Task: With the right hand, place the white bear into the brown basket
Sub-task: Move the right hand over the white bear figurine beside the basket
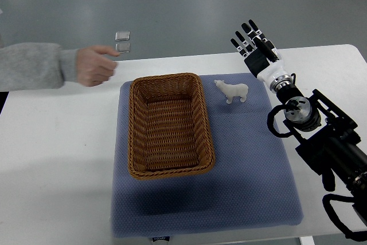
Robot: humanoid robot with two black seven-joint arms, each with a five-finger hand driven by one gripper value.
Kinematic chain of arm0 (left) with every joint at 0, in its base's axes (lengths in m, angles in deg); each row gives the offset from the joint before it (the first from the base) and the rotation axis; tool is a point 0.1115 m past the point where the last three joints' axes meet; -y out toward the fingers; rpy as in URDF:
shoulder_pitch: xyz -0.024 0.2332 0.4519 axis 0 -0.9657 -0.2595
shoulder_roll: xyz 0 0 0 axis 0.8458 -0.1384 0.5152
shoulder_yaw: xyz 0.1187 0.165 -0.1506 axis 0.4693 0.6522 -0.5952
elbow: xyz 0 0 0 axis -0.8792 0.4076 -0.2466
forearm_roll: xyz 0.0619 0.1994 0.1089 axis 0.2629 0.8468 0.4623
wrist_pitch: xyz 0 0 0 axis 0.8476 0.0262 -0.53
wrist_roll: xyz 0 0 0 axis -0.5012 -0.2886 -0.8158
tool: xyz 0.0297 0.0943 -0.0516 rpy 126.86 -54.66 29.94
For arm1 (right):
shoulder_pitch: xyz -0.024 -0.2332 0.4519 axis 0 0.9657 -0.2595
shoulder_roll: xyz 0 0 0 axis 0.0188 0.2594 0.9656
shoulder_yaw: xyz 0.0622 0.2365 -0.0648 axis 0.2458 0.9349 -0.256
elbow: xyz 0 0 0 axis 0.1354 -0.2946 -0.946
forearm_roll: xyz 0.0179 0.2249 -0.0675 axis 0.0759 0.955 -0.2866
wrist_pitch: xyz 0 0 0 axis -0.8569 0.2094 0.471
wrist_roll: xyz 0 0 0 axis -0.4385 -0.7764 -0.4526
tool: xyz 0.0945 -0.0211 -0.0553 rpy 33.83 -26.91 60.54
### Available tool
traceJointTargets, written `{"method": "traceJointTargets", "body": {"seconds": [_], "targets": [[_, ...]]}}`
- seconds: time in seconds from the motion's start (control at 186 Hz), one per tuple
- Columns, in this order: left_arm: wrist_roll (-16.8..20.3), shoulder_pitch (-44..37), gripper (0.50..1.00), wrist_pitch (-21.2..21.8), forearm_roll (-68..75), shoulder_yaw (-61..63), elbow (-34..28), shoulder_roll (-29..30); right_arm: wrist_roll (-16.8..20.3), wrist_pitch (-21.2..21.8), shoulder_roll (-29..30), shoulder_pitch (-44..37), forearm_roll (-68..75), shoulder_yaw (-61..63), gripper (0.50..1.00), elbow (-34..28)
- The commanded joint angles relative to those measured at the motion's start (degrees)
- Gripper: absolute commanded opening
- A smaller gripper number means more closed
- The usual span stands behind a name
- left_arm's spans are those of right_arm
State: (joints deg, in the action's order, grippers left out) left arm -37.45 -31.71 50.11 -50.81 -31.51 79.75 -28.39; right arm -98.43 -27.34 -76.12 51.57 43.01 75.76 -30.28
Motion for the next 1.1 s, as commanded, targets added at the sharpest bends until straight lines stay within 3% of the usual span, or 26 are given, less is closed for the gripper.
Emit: {"method": "traceJointTargets", "body": {"seconds": [0.0, 0.52, 0.788, 0.906, 0.976, 1.094], "targets": [[0.00, 0.00, 1.000, 0.00, -0.02, 0.01, -0.01, 0.00, 0.00, 0.00, 0.00, -0.09, 0.00, 0.00, 0.928, 0.00], [0.00, 0.00, 1.000, 0.00, -0.11, 0.01, -0.09, 0.00, 0.18, 0.09, -1.49, -1.41, -1.32, -4.31, 0.928, -0.44], [0.00, 0.00, 1.000, 0.00, -0.11, 0.01, -0.36, 0.00, 0.62, 0.17, -12.31, -11.08, -28.48, -20.48, 0.928, -0.35], [0.00, 0.00, 1.000, 0.00, -0.11, 0.01, -0.36, 0.00, 4.31, 1.58, -16.88, -17.58, -42.80, -30.94, 0.928, -0.61], [0.00, 0.00, 1.000, 0.00, -0.11, 0.01, -0.27, 0.00, 8.61, 4.83, -19.33, -22.23, -51.49, -38.84, 0.928, -1.40], [0.00, 0.00, 1.000, 0.00, -0.11, 0.01, -0.27, 0.00, 12.13, 9.75, -22.06, -28.74, -60.30, -49.57, 0.928, -5.27]]}}
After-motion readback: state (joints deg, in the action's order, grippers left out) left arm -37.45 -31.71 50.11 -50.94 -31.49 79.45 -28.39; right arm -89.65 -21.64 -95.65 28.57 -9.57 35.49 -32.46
